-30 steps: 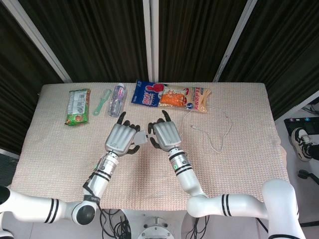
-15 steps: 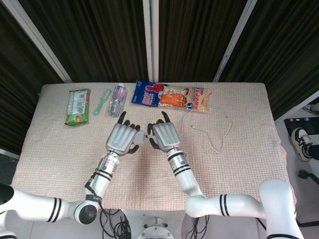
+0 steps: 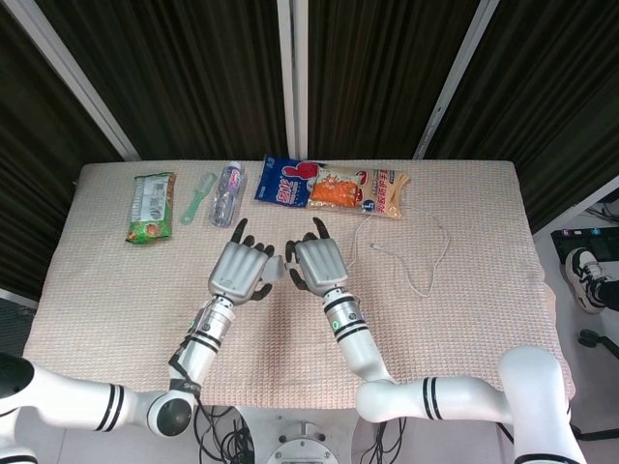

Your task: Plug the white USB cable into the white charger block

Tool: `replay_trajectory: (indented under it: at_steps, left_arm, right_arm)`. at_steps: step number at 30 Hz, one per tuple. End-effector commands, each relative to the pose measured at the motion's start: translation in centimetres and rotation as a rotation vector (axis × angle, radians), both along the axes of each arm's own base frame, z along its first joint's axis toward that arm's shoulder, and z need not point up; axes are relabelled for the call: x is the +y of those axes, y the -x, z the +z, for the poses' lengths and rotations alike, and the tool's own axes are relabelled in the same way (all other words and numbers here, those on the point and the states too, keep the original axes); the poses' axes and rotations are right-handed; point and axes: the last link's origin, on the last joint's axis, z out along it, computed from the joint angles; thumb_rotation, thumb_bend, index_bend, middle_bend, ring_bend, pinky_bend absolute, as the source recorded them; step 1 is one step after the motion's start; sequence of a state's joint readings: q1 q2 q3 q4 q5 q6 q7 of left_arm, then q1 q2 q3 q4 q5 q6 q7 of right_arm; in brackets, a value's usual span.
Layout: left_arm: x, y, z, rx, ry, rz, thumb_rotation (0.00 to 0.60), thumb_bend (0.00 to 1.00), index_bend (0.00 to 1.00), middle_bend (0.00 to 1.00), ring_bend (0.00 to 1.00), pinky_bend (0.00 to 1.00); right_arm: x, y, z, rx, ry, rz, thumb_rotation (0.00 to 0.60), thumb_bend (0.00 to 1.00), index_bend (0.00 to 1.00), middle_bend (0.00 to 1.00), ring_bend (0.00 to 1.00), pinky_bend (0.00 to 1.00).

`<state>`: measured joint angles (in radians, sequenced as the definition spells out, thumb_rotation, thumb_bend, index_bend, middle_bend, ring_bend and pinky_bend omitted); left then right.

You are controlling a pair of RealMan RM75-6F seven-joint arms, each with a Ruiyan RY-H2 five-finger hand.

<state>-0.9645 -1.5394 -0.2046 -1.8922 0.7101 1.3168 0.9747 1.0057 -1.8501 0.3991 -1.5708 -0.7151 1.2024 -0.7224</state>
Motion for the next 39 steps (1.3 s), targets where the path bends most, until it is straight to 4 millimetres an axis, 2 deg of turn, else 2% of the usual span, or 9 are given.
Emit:
replay_trajectory:
  at_steps: [1, 31, 33, 37, 39]
  left_arm:
    - [0.0, 0.0, 0.0, 0.002, 0.001, -0.005, 0.493, 0.26, 0.49, 0.49, 0.27, 0.04]
    - [0.2, -0.3, -0.6, -0.058, 0.044, 0.039, 0.492, 0.25, 0.48, 0.49, 0.27, 0.06]
    - [0.2, -0.2, -0.6, -0.06, 0.044, 0.041, 0.493, 0.25, 0.48, 0.49, 0.27, 0.06]
    - [0.3, 0.2, -0.5, -0.073, 0.048, 0.052, 0.492, 0.25, 0.48, 0.49, 0.27, 0.06]
    - [0.4, 0.3, -0.4, -0.083, 0.05, 0.057, 0.492, 0.25, 0.48, 0.48, 0.27, 0.06]
  right_arm:
    - [0.0, 0.0, -0.1, -0.003, -0.003, -0.001, 0.6, 0.4, 0.64, 0.53, 0.31, 0.0]
    - [0.3, 0.0, -0.7, -0.028, -0.009, -0.004, 0.6, 0.39, 0.64, 0.53, 0.31, 0.0]
    - [0.3, 0.2, -0.6, -0.024, -0.007, -0.002, 0.6, 0.33, 0.58, 0.51, 0.3, 0.0]
    - [0.4, 0.6, -0.3, -0.021, -0.002, -0.007, 0.6, 0.06, 0.29, 0.37, 0.18, 0.0]
    - [0.5, 1.0, -0.1, -0.018, 0.001, -0.01, 0.6, 0.01, 0.21, 0.31, 0.14, 0.0]
